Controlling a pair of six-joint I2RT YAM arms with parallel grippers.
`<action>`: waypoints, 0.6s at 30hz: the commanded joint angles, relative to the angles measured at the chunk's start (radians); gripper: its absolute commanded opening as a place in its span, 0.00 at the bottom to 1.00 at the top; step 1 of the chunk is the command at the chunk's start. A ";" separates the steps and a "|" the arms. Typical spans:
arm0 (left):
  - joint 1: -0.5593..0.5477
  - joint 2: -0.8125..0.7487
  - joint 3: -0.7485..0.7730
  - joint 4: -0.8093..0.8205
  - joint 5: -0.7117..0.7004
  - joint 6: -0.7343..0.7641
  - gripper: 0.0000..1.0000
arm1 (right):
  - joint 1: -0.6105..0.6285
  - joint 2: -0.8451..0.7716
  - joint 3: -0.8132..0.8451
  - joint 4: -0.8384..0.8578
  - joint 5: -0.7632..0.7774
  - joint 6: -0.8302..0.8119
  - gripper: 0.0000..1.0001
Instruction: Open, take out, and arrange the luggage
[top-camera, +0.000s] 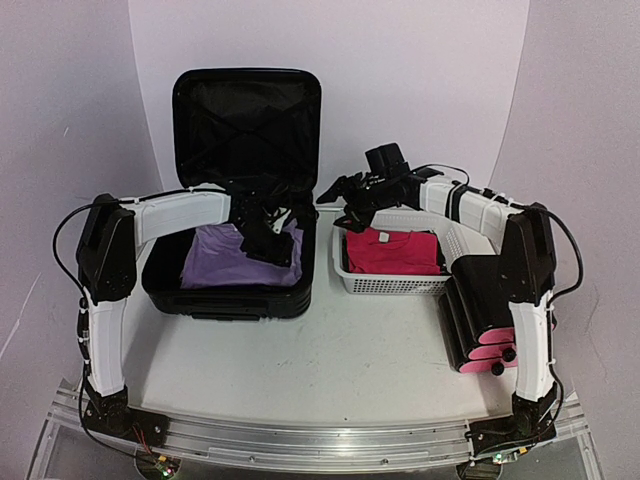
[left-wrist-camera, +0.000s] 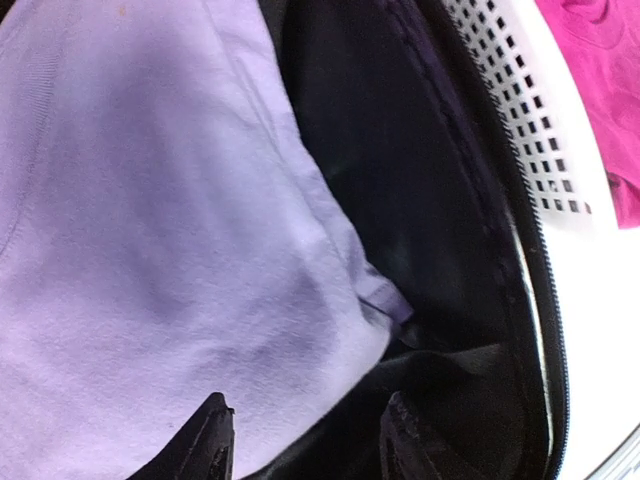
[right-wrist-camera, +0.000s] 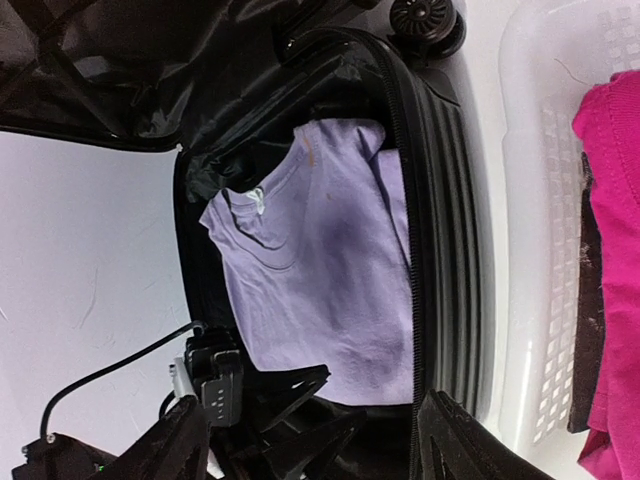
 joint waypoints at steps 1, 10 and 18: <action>-0.029 -0.009 0.007 0.021 0.046 0.015 0.52 | -0.002 -0.093 -0.062 0.040 0.049 -0.045 0.73; -0.053 -0.003 0.011 0.028 0.138 0.092 0.40 | -0.003 -0.155 -0.140 0.033 0.042 -0.089 0.73; 0.016 -0.157 -0.156 0.145 0.205 0.499 0.68 | -0.004 -0.183 -0.191 0.007 0.010 -0.180 0.73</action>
